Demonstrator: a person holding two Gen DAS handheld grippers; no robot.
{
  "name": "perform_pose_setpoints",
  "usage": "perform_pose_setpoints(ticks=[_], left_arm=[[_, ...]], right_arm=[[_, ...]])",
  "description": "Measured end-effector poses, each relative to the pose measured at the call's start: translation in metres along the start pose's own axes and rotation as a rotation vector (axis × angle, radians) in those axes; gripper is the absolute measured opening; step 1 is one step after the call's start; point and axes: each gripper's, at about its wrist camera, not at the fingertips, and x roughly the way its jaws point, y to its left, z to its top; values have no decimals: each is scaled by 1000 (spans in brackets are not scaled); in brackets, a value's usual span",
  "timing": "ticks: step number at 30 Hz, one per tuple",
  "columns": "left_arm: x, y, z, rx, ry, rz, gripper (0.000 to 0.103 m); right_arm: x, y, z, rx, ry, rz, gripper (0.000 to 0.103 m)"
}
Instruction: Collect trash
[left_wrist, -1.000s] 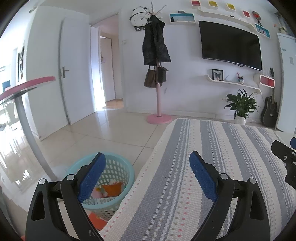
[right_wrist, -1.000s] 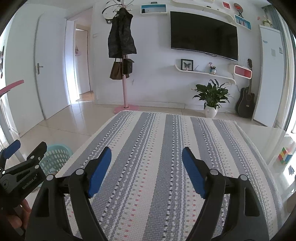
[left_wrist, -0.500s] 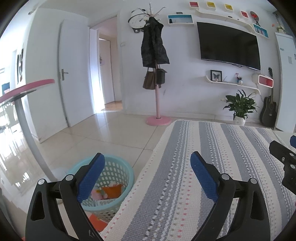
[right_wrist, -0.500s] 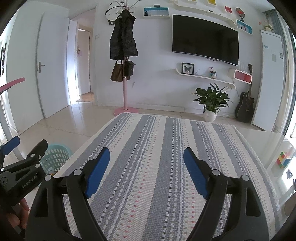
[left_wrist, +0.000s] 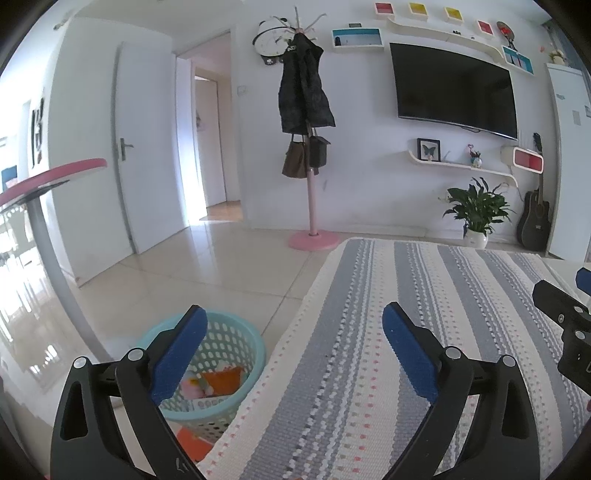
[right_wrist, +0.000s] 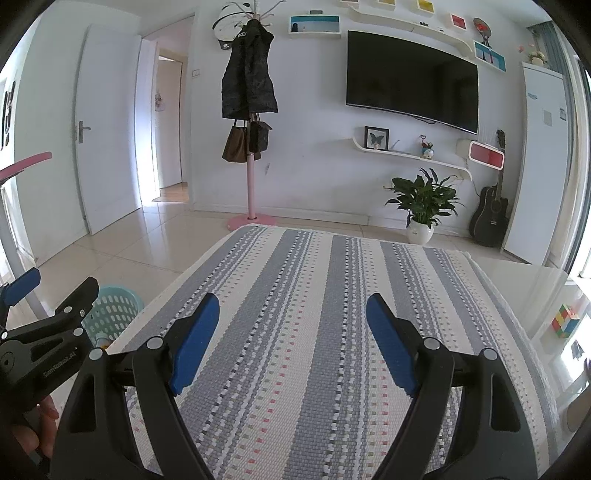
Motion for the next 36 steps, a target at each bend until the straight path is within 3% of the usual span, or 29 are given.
perform_pose_setpoints(ticks=[36], left_arm=[[2,-1,1,-6,7,-16,95]], right_arm=[[-4,2,1,-4,-13,0,78]])
